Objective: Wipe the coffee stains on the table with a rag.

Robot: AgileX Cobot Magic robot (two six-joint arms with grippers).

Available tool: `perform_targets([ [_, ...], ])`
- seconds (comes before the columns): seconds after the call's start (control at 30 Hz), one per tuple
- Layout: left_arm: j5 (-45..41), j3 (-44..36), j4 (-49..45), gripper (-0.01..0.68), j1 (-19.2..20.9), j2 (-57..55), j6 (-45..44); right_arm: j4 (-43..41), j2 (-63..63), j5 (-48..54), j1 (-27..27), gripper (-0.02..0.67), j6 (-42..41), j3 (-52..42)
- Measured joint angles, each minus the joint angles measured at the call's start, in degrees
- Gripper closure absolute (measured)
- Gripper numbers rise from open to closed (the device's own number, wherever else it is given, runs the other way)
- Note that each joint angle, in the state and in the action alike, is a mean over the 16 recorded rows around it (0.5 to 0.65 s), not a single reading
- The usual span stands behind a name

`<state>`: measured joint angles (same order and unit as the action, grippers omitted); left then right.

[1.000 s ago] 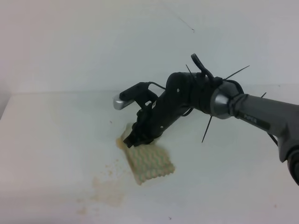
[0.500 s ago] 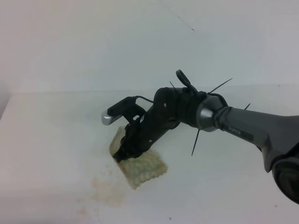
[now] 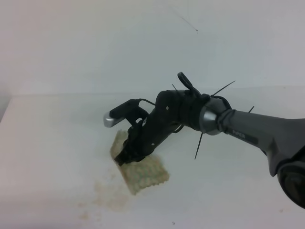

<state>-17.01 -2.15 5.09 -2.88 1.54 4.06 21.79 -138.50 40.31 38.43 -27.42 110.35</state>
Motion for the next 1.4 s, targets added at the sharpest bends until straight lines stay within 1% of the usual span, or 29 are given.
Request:
perform_targets([
  [0.27,0.00,0.00,0.00,0.672,0.00,0.00,0.00,-8.06,0.43,1.95,-3.17,0.634,4.88,0.04],
  [0.47,0.00,0.00,-0.03,0.672,0.00,0.00,0.00,-9.98,1.08,2.73,-4.95,0.634,4.77,-0.02],
  [0.57,0.00,0.00,-0.03,0.672,0.00,0.00,0.00,-7.35,1.54,2.21,-5.38,0.634,2.92,-0.10],
  [0.87,0.00,0.00,-0.03,0.672,0.00,0.00,0.00,5.50,2.21,-2.66,-4.75,0.634,-4.65,-0.12],
  [1.03,0.00,0.00,-0.01,0.672,0.00,0.00,0.00,11.24,1.37,-4.99,-4.20,0.634,-7.84,0.12],
  [1.2,0.00,0.00,-0.03,0.672,0.00,0.00,0.00,11.99,0.03,-4.92,-3.63,0.634,-8.72,0.91],
  [1.4,0.00,0.00,-0.08,0.672,0.00,0.00,0.00,11.94,-1.50,-2.29,-2.86,0.634,-10.04,2.01],
])
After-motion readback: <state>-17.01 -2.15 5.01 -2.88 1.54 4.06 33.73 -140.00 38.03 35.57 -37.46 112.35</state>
